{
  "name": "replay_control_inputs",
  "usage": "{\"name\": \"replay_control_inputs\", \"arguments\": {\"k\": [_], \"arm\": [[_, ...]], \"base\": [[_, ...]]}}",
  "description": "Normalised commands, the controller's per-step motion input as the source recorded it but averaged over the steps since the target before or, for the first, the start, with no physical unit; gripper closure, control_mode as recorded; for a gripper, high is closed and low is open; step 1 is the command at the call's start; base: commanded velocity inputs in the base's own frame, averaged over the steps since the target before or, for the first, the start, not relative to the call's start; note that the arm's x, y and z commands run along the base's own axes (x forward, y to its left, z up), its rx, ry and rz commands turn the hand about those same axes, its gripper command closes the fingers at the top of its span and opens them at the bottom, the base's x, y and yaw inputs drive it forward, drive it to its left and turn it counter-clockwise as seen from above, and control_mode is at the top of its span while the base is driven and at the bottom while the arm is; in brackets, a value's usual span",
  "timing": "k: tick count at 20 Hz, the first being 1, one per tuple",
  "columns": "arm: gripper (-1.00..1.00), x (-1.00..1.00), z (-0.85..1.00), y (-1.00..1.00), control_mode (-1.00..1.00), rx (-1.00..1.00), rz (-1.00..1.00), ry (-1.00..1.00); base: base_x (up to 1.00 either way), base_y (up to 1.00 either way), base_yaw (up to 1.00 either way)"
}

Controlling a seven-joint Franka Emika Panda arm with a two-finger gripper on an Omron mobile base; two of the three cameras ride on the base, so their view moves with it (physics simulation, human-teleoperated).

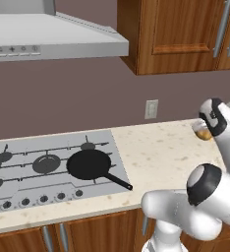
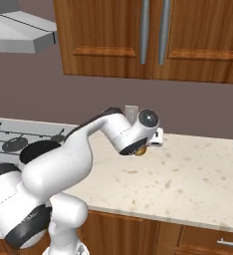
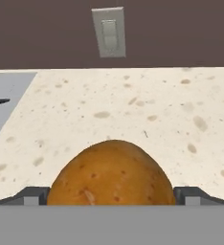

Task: Place both pans onto different burners. Then place the potato and the steak on different pans.

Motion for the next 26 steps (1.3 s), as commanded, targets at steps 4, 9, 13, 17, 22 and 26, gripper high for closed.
{"name": "replay_control_inputs", "arguments": {"k": [4,9,13,17,22,26], "arm": [[1.0,-0.27,0.51,0.6,-1.0,-0.11,0.0,-0.01],[1.0,-0.2,0.3,0.62,-1.0,-0.06,0.0,0.0],[1.0,-0.06,0.18,0.7,-1.0,-0.03,0.0,0.0],[1.0,0.0,0.12,0.76,-1.0,-0.04,0.0,0.0],[1.0,0.0,0.07,0.79,-1.0,-0.05,0.0,0.0],[1.0,0.0,0.01,0.8,-1.0,-0.05,0.0,0.0]], "base": [[0.0,0.0,0.0],[0.0,0.0,0.0],[0.0,0.0,0.0],[0.0,0.0,0.0],[0.0,0.0,0.0],[0.0,0.0,0.0]]}}
